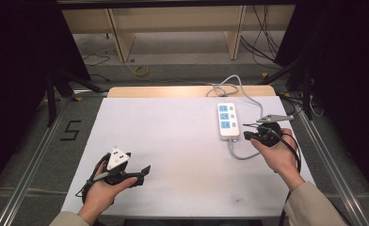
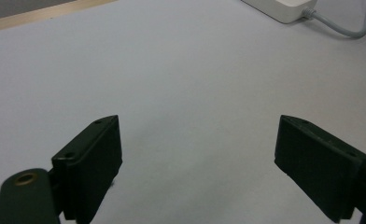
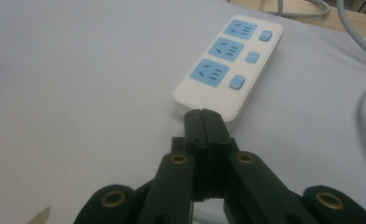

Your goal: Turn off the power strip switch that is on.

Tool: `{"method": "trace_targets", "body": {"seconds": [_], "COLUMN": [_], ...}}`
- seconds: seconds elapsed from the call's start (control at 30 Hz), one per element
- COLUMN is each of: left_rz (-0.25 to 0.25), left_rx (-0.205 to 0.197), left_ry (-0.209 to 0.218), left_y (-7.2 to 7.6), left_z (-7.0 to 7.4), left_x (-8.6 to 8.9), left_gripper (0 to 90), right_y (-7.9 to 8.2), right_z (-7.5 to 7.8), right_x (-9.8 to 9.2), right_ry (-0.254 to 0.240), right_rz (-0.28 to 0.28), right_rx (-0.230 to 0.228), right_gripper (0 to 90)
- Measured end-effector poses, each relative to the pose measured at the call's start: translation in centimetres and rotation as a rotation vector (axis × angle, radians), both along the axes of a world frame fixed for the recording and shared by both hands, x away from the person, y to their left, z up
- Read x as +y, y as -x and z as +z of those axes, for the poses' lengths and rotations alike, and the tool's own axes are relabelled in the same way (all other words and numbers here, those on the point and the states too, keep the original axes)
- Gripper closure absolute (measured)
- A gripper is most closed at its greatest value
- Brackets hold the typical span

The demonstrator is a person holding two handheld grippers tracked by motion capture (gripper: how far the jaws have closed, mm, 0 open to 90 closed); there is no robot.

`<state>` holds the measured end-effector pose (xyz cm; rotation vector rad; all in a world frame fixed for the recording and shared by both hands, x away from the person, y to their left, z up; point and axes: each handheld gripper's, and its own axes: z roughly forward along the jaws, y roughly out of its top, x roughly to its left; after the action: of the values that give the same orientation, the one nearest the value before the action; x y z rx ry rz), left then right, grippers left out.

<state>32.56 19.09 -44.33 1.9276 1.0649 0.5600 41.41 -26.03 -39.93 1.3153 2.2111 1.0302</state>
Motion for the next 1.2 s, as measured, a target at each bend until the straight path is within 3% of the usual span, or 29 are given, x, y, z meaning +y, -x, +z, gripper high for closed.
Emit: {"method": "trace_targets", "body": {"seconds": [0.33, 1.2], "left_rz": [0.002, -0.002], "left_rx": [-0.002, 0.001], "left_ry": [0.016, 0.017], "left_y": [0.0, 0.0], "left_z": [0.0, 0.0], "left_x": [-0.1, -0.4], "left_gripper": [14.7, 14.7], "right_y": [-1.5, -5.3], "right_z": [0.0, 1.0], "right_x": [0.5, 1.5], "right_ry": [0.016, 0.034], "right_rz": [-0.007, -0.045], "right_rx": [0.028, 0.051], "right_gripper": [90.0, 90.0]}}
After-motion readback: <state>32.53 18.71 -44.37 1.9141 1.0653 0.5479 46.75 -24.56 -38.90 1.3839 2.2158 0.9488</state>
